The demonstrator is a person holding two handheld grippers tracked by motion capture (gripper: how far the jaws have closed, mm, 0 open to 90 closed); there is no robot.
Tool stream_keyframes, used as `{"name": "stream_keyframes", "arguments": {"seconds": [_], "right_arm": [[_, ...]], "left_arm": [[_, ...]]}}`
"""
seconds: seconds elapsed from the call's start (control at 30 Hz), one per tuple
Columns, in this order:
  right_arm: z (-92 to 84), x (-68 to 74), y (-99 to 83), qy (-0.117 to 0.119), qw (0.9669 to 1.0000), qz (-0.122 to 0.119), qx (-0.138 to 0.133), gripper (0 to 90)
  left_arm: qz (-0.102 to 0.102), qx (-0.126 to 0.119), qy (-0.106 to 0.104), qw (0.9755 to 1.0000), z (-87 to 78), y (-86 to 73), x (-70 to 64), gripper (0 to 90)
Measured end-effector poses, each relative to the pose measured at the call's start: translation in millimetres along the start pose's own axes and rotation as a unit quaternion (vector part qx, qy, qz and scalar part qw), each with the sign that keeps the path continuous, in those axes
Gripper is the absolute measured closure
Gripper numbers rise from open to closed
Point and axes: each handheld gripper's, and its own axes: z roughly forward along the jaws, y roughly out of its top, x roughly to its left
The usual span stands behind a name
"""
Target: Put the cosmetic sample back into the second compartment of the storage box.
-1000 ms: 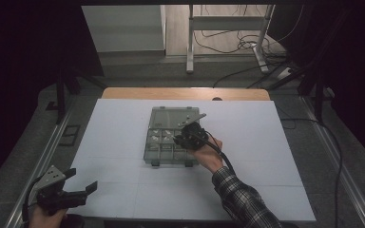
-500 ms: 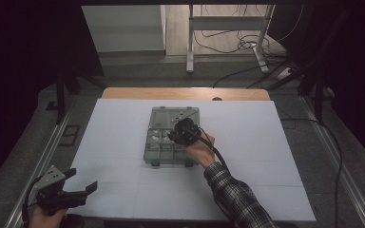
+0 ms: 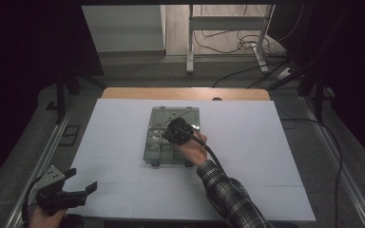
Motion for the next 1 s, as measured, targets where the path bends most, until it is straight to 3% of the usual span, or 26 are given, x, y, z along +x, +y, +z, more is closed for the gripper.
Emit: {"name": "stream_keyframes", "arguments": {"seconds": [0.07, 0.3, 0.57, 1.0], "right_arm": [[1.8, 1.4, -1.2, -0.009, 0.9999, -0.005, 0.004, 80.0], [-1.2, 0.4, -1.7, -0.004, 1.0, 0.004, 0.002, 74.9], [-7.9, 2.3, -2.7, 0.017, 0.9998, 0.012, 0.007, 69.9], [-20.8, 9.9, -6.9, 0.021, 0.9998, -0.001, 0.001, 56.4]], "left_arm": [[0.0, 0.0, 0.0, 1.0, 0.0, 0.0, 0.0, 4.4], [0.001, 0.001, 0.0, 1.0, 0.2, 0.1, -0.1, 4.4], [0.001, 0.002, 0.0, 1.0, 0.3, 0.3, -0.2, 4.4], [0.003, 0.002, 0.0, 1.0, 0.5, 0.5, -0.5, 4.4]]}}
